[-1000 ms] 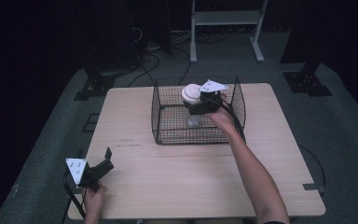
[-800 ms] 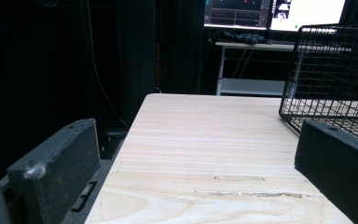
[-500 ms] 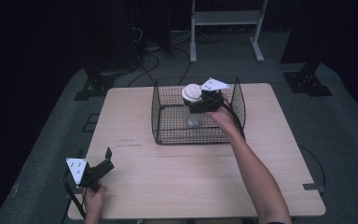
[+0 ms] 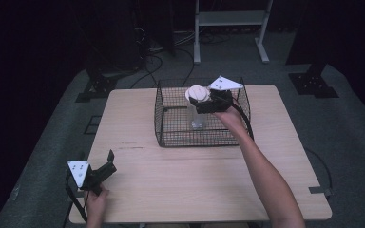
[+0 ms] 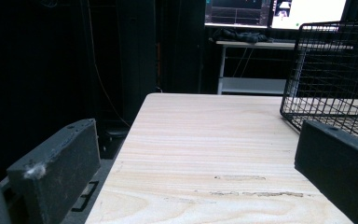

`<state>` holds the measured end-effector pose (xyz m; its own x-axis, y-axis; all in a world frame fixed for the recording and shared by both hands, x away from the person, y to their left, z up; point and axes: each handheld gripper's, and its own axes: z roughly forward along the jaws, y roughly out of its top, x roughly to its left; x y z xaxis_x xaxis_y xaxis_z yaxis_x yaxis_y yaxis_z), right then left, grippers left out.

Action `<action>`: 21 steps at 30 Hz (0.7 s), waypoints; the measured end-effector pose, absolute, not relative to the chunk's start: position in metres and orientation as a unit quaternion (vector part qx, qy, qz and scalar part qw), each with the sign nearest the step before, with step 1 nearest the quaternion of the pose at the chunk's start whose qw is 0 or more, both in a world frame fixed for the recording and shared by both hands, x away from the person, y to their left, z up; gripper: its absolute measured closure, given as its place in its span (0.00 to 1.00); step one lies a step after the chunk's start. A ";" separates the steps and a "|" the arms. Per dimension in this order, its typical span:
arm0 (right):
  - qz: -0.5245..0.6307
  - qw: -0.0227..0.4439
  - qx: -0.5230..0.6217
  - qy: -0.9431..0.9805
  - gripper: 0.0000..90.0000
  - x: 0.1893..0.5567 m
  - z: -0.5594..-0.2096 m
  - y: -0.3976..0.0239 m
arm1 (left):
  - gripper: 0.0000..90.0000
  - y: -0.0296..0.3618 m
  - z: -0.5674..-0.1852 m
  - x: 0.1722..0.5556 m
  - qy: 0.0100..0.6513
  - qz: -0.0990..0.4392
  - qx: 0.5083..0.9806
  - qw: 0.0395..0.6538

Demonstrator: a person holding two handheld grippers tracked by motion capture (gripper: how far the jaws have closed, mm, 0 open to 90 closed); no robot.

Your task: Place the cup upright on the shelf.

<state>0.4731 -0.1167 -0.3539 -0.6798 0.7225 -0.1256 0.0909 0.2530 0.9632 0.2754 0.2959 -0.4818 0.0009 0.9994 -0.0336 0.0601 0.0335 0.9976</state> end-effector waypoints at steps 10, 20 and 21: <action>0.547 0.301 0.269 0.733 0.02 0.456 -0.338 -0.130 | 0.00 0.295 -0.482 0.275 0.523 0.476 0.507 0.493; 0.543 0.311 0.274 0.731 0.02 0.441 -0.333 -0.148 | 0.00 0.296 -0.482 0.275 0.522 0.477 0.507 0.493; 0.543 0.311 0.274 0.731 0.02 0.441 -0.333 -0.148 | 0.00 0.296 -0.482 0.275 0.522 0.477 0.507 0.493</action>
<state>0.4410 -0.1480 -0.3331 -0.6566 0.7375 -0.1578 0.0620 0.2613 0.9633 0.2746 0.2955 -0.4818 0.0007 0.9995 -0.0315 0.0597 0.0314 0.9977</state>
